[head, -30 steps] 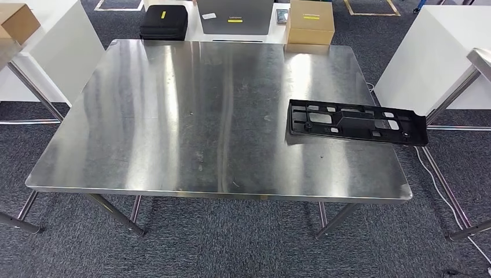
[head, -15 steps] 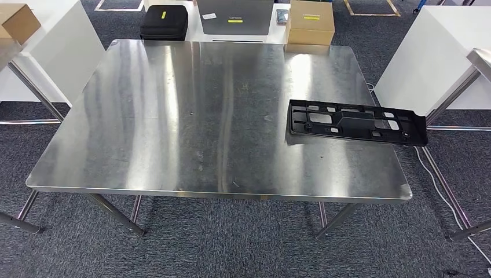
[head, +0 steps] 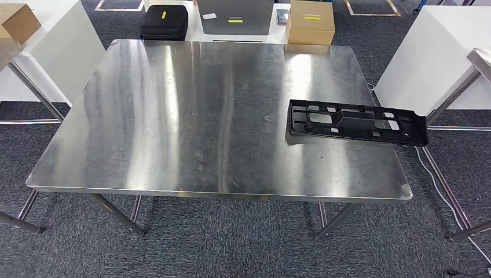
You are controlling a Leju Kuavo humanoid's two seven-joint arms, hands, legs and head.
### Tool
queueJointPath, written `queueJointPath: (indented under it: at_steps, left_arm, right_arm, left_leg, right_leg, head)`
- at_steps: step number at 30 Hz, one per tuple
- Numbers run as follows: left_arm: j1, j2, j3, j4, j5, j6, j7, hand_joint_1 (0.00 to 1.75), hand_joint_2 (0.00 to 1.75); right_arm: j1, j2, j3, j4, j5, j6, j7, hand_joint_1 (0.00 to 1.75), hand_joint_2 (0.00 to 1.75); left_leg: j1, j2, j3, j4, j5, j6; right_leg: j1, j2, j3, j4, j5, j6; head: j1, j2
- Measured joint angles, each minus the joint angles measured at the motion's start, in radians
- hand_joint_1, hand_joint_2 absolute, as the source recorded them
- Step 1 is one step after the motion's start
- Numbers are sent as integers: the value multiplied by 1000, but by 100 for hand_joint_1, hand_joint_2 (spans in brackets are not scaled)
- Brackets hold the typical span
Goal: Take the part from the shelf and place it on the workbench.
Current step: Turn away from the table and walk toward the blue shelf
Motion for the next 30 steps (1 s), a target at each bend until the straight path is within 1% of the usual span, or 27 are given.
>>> queueJointPath:
  at_steps: [2, 5, 12, 30]
  left_arm:
    - [0, 0, 1, 0, -12, -4, -3, 0, 0]
    - [0, 1, 4, 0, -19, -7, -6, 0, 0]
    - [0, 3, 7, 0, -19, -7, -6, 0, 0]
    - [0, 5, 9, 0, -19, -7, -6, 0, 0]
  right_arm:
    - [-1, 0, 18, 11, 0, 18, 55, 0, 175]
    - [-1, 0, 32, 22, 0, 34, 85, 0, 175]
    - [-3, 0, 49, 39, 0, 35, 93, 0, 175]
    - [-4, 0, 51, 53, 0, 35, 93, 0, 175]
  left_leg:
    - [0, 0, 0, 0, 0, 0]
    - [0, 0, 0, 0, 0, 0]
    - [0, 0, 0, 0, 0, 0]
    - [0, 0, 0, 0, 0, 0]
  right_leg:
    - [0, 0, 0, 0, 0, 0]
    - [0, 0, 0, 0, 0, 0]
    - [0, 0, 0, 0, 0, 0]
    - [0, 0, 0, 0, 0, 0]
  head:
    - [0, 0]
    - [0, 0]
    - [0, 0]
    - [0, 0]
